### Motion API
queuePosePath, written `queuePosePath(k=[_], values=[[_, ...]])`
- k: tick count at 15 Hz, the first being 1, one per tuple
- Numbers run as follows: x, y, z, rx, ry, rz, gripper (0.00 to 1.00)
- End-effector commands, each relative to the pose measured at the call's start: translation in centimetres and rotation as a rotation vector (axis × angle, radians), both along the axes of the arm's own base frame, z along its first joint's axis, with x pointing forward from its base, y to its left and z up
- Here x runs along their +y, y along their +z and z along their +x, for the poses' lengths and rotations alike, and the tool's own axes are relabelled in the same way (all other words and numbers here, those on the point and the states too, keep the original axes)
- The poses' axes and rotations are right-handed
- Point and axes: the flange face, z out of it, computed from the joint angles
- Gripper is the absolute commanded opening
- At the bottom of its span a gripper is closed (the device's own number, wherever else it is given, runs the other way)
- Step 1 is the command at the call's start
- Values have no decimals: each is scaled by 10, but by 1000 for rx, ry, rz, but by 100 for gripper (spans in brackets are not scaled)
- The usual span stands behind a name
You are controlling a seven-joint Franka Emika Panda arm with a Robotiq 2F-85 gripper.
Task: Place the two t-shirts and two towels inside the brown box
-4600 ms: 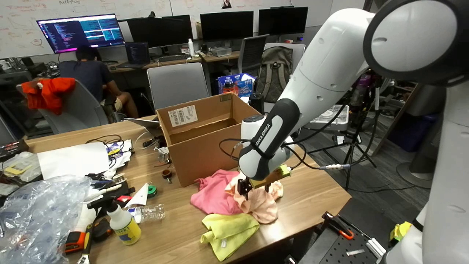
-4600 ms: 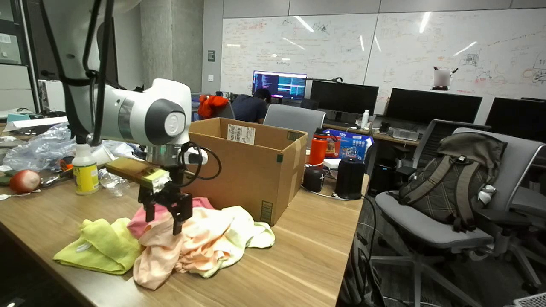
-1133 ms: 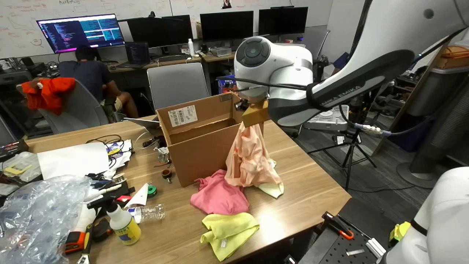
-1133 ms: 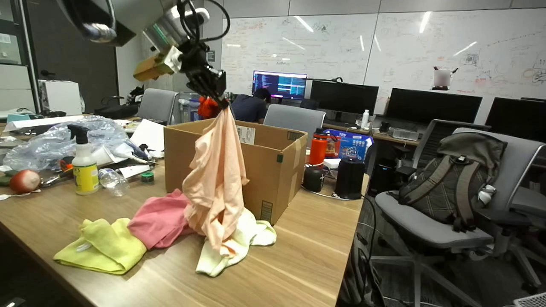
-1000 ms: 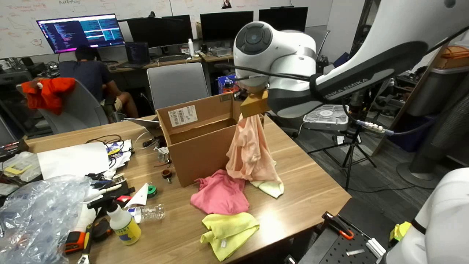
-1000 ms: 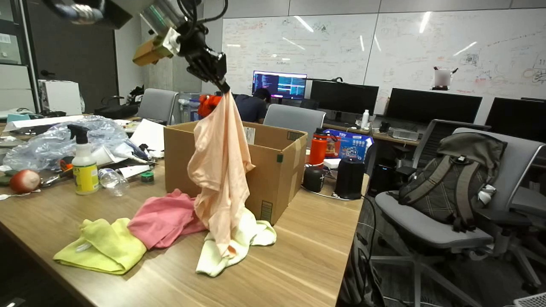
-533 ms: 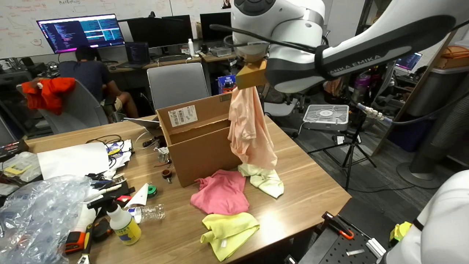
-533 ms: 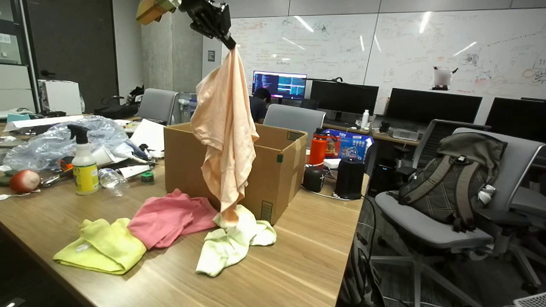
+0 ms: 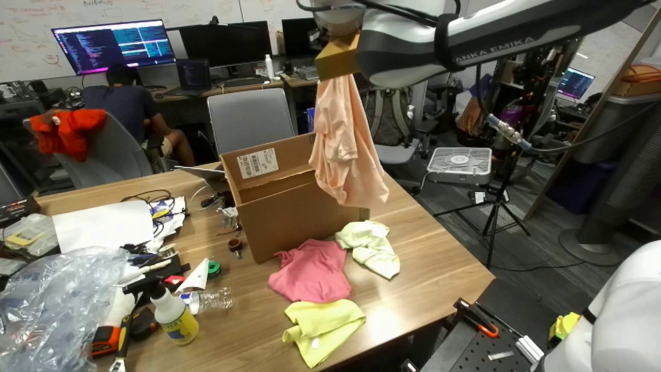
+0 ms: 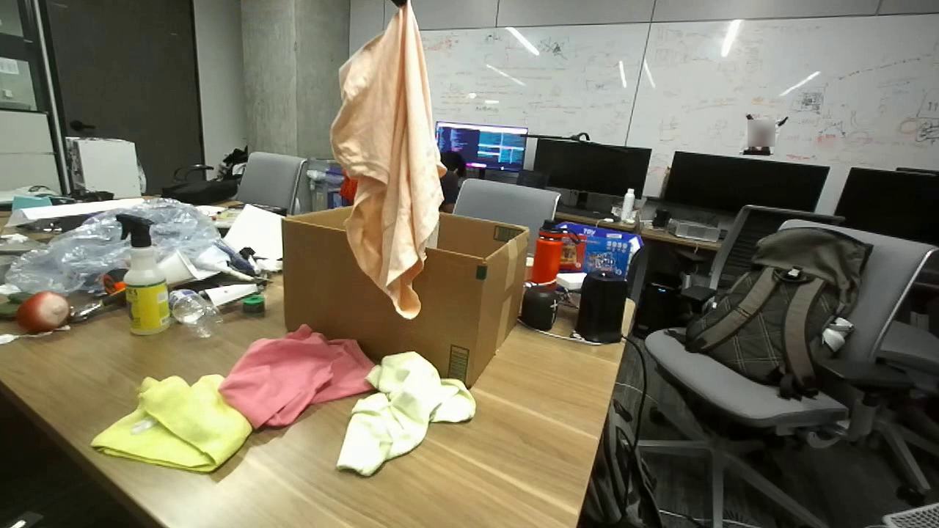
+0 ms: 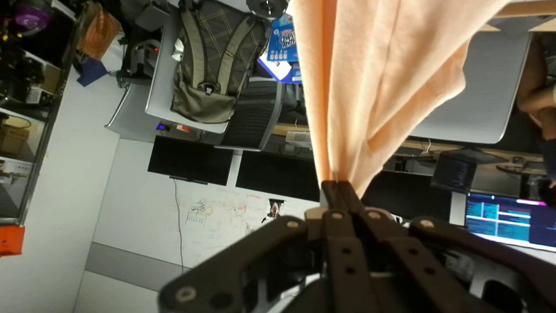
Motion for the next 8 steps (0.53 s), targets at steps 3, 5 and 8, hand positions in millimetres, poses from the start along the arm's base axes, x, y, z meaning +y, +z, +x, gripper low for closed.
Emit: queuePosePath(k=[3, 5, 8], values=[[21, 38, 35, -43, 12, -67, 0], [27, 38, 51, -23, 25, -73, 0], [37, 33, 80, 8, 47, -87, 0]])
